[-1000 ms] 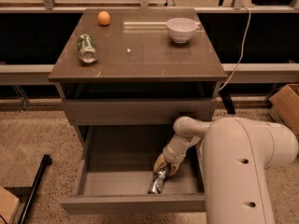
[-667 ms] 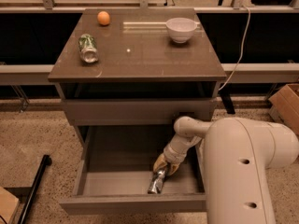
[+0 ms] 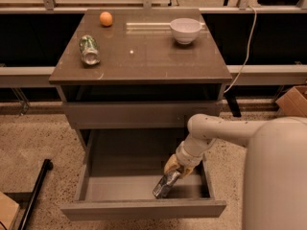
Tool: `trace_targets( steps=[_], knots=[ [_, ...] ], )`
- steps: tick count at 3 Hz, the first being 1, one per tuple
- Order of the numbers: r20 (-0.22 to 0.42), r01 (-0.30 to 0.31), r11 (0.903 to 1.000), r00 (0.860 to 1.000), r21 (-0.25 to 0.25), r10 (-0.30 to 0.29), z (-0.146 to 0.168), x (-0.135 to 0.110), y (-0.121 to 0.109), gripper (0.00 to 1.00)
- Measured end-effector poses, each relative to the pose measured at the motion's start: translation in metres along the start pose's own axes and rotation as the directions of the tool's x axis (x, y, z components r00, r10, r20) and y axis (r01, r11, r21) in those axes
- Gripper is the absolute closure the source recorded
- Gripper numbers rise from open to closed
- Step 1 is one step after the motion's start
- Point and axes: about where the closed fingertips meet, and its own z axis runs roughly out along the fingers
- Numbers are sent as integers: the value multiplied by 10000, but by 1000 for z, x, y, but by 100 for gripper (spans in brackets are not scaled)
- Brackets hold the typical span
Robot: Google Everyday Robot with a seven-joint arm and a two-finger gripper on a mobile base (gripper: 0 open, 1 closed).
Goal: Pick redbull can from middle drawer and place on counter
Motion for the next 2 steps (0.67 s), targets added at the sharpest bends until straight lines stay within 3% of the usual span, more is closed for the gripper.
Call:
trace_targets(
  steps=[1,2],
  knots=[
    [604,-70,9985,9982,544,37,-58,38,-3,100],
    [1716,97,9916,9847,1287,-319,-140,46,-4,100]
  ],
)
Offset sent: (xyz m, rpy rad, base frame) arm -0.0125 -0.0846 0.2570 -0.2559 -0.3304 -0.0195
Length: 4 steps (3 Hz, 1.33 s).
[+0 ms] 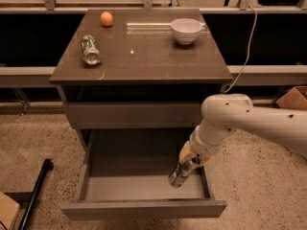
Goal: Pick redbull can from middle drawer and place on counter
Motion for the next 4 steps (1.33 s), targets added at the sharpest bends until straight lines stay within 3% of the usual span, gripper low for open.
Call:
trace_targets(
  steps=[1,2,3,4],
  knots=[
    [851,332,9961,9956,813,-401,-70,-28,-13,100],
    [1849,329,9811,9803,1909,-688,-156,-71,-23,100],
    [2316,-68,9462,9701,3236,-722,-235,-107,-40,100],
    [2849,-665,9000,9563,4307,-657,-319,-129,-44,100]
  ],
)
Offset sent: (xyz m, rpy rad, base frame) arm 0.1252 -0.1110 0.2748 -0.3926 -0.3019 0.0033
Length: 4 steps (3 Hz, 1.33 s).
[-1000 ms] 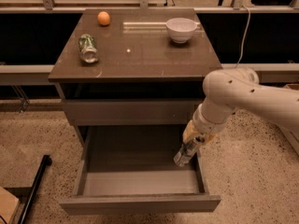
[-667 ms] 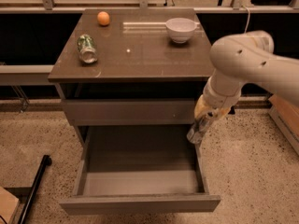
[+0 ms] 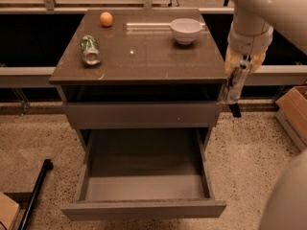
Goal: Pick redbull can from middle drawer and place on counter
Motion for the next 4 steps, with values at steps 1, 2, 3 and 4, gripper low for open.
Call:
trace_targets(
  steps=[1,2,3,4],
  knots=[
    [499,-449,9990,9978,87,444,-35,-20,-17,100],
    [513,-443,9990,9977,79,438,-35,-20,-17,100],
    [601,-353,9992,9976,206,340,-37,-26,-13,100],
    [1176,-474,9988,9920,73,462,-57,-41,-11,100]
  ],
)
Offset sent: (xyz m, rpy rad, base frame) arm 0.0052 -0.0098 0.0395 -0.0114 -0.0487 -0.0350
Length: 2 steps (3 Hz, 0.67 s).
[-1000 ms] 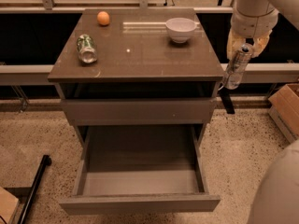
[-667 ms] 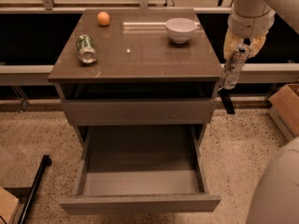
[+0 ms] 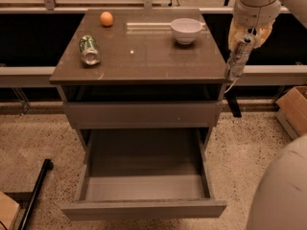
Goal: Pick redbull can from middle drawer and place on counter
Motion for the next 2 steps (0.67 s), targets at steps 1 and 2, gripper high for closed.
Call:
trace_targets(
  steps=[1,2],
  knots=[
    [921,-39,10000,9957,13,38,-24,-19,5,100],
    [1357,34,9998,9907,-185,-8,-28,-36,19,100]
  ],
)
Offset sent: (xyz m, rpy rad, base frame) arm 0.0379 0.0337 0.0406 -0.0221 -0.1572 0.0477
